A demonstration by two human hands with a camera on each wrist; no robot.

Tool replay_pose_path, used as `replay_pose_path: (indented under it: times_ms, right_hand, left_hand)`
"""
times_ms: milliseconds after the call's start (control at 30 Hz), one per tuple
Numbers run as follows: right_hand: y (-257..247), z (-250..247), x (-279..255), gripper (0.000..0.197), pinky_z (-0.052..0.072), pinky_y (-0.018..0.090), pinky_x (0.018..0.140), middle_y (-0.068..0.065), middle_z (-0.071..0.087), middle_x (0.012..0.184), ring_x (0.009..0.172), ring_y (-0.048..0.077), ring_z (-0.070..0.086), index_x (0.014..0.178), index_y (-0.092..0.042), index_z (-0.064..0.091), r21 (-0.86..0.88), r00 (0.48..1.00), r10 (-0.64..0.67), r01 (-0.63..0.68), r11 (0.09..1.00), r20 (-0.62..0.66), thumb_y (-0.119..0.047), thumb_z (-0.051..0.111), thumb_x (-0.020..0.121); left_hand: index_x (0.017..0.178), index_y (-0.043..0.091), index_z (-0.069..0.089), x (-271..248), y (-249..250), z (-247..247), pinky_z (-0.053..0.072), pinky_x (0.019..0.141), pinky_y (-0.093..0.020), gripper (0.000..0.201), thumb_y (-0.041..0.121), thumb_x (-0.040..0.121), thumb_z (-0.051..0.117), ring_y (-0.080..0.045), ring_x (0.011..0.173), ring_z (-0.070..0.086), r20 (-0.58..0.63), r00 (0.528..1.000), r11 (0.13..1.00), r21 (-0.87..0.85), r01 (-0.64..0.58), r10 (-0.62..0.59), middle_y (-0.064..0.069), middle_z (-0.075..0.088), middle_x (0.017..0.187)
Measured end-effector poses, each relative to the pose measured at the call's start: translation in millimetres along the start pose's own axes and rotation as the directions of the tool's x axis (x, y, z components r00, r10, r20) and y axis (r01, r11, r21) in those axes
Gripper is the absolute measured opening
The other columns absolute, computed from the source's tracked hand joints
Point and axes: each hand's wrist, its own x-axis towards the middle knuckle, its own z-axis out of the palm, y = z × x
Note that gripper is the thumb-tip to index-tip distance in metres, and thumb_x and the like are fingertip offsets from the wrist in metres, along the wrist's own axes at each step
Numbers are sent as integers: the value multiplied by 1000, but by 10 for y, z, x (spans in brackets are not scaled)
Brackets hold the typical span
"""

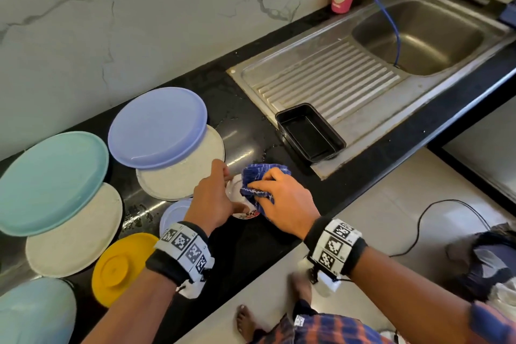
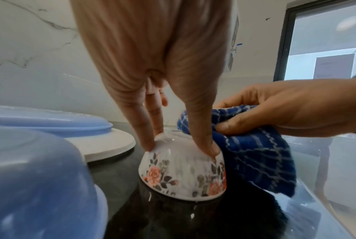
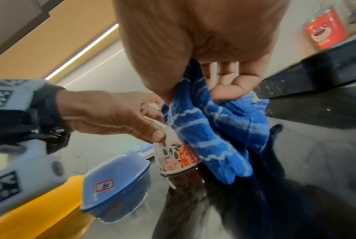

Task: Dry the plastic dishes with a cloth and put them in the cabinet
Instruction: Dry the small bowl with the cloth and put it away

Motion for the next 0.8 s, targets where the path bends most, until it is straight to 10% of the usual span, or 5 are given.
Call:
replay_pose_path:
  times_ms: [233,433,800]
  right_hand:
    - [-259,-168,539,36,46,41,84,-4,56,125,118,24,51,130,-46,58,-299,984,38,16,954,173,-42,51,94]
    - [43,-6,199,18,47,36,77,0,61,104,99,29,61,105,-21,60,-182,979,205,-206,961,-22,-33,49,97]
    - [-138,-63,372,30,52,40,80,-6,57,107,101,19,59,119,-39,67,-115,996,91,-90,989,3,-49,60,92]
  left_hand:
    - [105,20,32,15,29,-10,45,69,-36,83,23,54,97,-27,87,63,14,1000,999,47,-5,4,0,61,100]
    - [105,24,30,12,29,31,38,71,-31,80,23,58,95,-21,89,58,17,1000,995,97,-1,0,-2,63,111]
    - [107,23,35,5,52,-4,43,74,-34,81,23,55,96,-25,94,63,20,1000,998,68,-6,5,-1,63,108]
